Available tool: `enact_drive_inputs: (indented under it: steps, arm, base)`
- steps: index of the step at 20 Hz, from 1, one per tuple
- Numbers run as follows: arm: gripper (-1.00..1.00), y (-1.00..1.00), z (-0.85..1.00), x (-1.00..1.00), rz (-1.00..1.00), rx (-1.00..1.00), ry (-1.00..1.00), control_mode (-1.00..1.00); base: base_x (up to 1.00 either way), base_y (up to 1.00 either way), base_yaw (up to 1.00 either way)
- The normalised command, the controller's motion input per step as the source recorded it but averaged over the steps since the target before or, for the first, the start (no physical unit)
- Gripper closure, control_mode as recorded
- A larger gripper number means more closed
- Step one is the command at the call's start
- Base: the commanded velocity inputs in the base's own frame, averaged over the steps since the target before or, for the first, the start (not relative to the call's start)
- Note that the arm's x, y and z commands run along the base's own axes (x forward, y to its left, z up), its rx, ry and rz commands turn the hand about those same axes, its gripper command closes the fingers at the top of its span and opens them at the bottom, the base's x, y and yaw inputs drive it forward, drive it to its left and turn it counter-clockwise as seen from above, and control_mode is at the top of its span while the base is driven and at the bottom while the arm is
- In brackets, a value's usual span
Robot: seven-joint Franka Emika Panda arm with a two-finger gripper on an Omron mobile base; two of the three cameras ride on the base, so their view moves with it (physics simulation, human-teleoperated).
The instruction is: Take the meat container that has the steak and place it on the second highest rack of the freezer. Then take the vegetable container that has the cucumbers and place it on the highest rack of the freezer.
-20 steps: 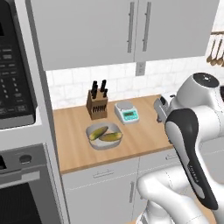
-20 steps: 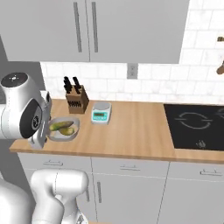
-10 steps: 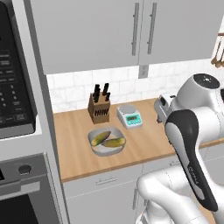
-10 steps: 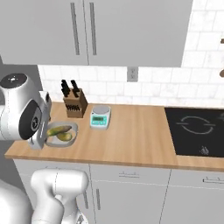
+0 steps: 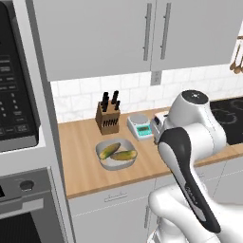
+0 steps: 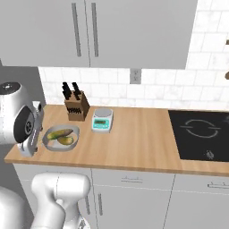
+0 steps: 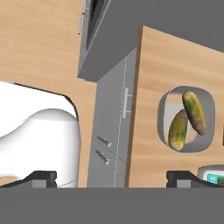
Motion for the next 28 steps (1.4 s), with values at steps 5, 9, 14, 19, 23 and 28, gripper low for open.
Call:
enact_drive_inputs:
  steps: [5, 9, 14, 19, 23, 28]
  arm:
    - [-1.0, 0.68, -0.51, 0.51, 0.0, 0.0, 0.13, -1.0]
    - [-1.0, 0.15, -0.69, 0.63, 0.0, 0.01, 0.1, -1.0]
    - [-1.0, 0.11, -0.75, 0.62, 0.0, 0.0, 0.06, -1.0]
    - [-1.0, 0.28, -0.39, 0.5, -0.01, 0.0, 0.01, -1.0]
    - [-1.0, 0.27, -0.02, 0.57, -0.04, 0.0, -0.03, -1.0]
    - [-1.0, 0.08, -0.08, 0.48, -0.04, 0.0, -0.08, -1.0]
  base:
    - [0.0, 0.0, 0.0]
    - [0.0, 0.0, 0.0]
    - [0.0, 0.0, 0.0]
    - [0.0, 0.0, 0.0]
    - [0.0, 0.0, 0.0]
    - [0.0, 0.0, 0.0]
